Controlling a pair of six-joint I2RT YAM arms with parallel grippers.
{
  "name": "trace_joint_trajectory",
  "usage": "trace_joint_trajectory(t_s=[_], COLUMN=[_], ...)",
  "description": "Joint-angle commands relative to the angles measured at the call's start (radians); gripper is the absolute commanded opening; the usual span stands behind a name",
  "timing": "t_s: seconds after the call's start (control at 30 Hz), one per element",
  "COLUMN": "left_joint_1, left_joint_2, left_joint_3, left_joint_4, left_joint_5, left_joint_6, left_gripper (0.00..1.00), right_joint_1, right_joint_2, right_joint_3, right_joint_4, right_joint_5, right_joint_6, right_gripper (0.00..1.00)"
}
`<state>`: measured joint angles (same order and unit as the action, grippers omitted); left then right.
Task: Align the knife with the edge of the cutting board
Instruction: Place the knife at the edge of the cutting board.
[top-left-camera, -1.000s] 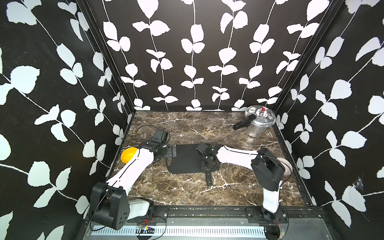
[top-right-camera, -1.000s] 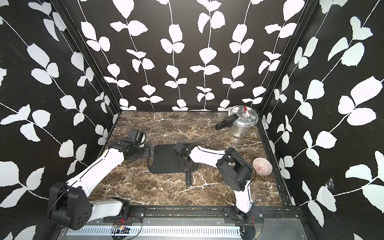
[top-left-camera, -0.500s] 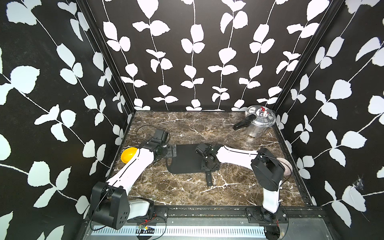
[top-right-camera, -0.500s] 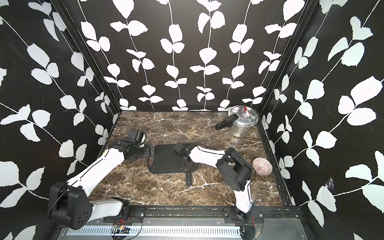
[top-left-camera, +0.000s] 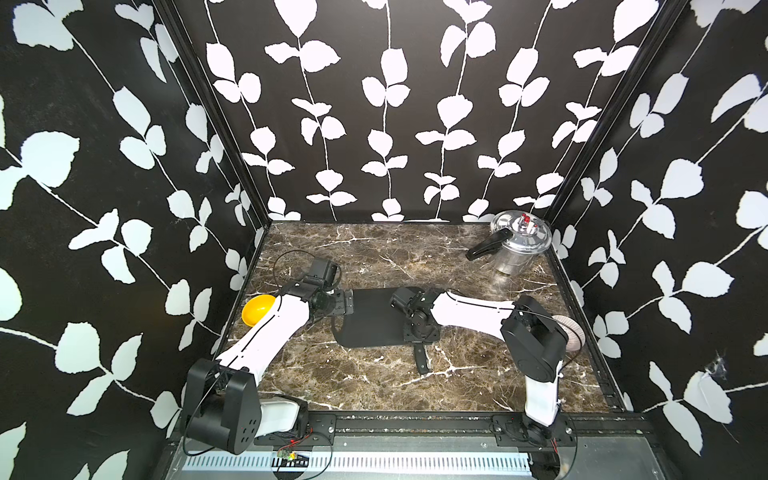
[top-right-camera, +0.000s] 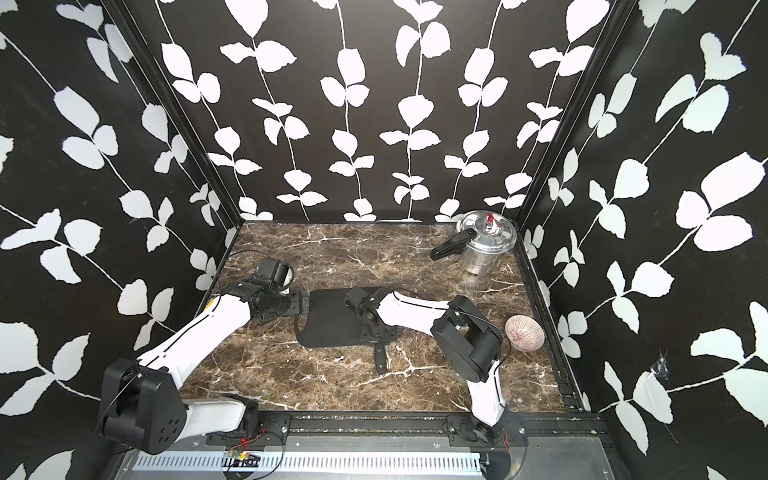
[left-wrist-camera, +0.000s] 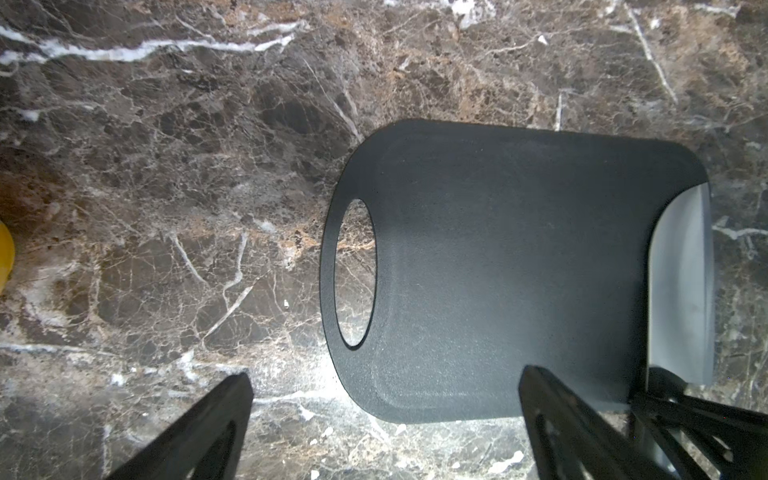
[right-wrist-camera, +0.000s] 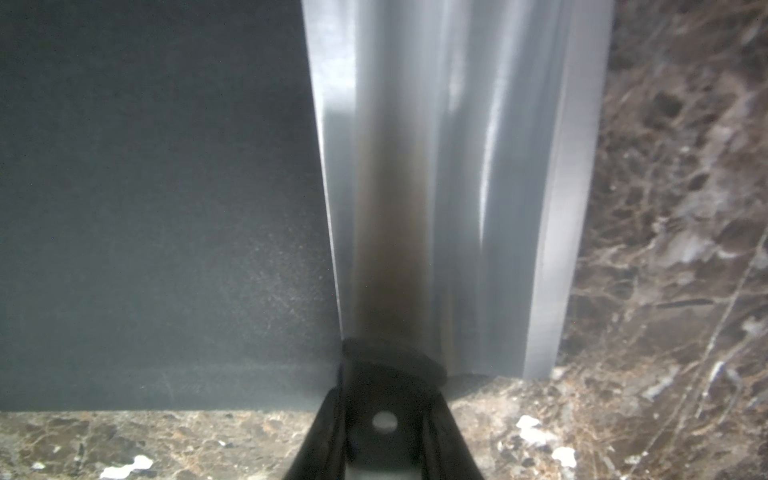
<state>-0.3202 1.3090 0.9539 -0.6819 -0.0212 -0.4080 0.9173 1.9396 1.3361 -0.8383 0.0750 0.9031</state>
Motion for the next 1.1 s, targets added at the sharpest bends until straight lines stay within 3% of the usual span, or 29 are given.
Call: trace_joint_trajectory(t_s=[0.0, 0.53, 0.7, 0.9, 1.07], left_joint_1=[-0.003, -0.003, -0.003, -0.003, 0.001], left_joint_2=[0.004, 0.008, 0.008, 0.004, 0.009], left_joint_3=[0.027, 0.027, 0.029, 0.050, 0.066], left_joint_4=[-0.004, -0.001, -0.002, -0.005, -0.007], left_joint_5=[0.006, 0.007, 0.005, -0.035, -0.115], left_joint_6=[0.001, 0.002, 0.004, 0.017, 0.026], left_gripper=[0.98, 0.99, 0.99, 0.98, 0.98], right_joint_1=[0.008, -0.001, 0.000, -0.005, -0.070], right_joint_2=[0.021, 0.029, 0.011, -0.111, -0.304], right_joint_3=[0.036, 0.008, 0.022, 0.041, -0.070], right_joint_4=[0.008, 0.028, 0.017, -0.026, 0.016], right_joint_5=[0.001, -0.012, -0.012, 0.071, 0.111], right_joint_6=[-0.006, 0.011, 0.010, 0.006, -0.008], right_gripper=[0.14, 0.15, 0.36, 0.68, 0.80])
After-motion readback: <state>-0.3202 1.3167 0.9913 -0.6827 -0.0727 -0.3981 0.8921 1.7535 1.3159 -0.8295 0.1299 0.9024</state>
